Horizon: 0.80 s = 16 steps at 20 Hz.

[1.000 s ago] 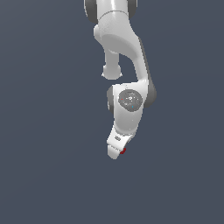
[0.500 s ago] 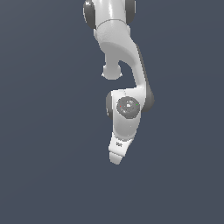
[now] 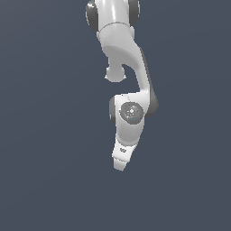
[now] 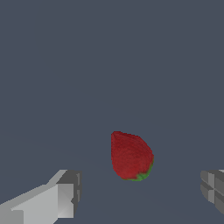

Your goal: Pick up the object and move it to a goal position.

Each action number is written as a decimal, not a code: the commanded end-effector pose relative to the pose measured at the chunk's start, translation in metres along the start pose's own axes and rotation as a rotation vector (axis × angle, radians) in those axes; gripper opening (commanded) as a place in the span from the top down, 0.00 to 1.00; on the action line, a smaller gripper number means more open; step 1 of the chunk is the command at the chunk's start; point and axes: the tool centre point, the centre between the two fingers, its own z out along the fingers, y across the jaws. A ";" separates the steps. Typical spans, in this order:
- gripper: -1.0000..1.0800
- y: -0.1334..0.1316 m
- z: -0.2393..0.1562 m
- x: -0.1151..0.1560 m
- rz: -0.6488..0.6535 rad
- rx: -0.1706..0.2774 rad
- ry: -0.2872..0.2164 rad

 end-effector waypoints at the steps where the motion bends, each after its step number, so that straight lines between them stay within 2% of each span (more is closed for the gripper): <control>1: 0.04 0.000 0.007 0.000 -0.001 0.001 0.000; 8: 0.04 -0.001 0.042 0.000 -0.004 0.001 0.000; 14: 0.04 0.000 0.047 0.000 -0.004 0.001 0.000; 15: 1.00 0.000 0.047 0.000 -0.004 0.001 0.000; 16: 1.00 0.000 0.047 0.000 -0.004 0.001 0.000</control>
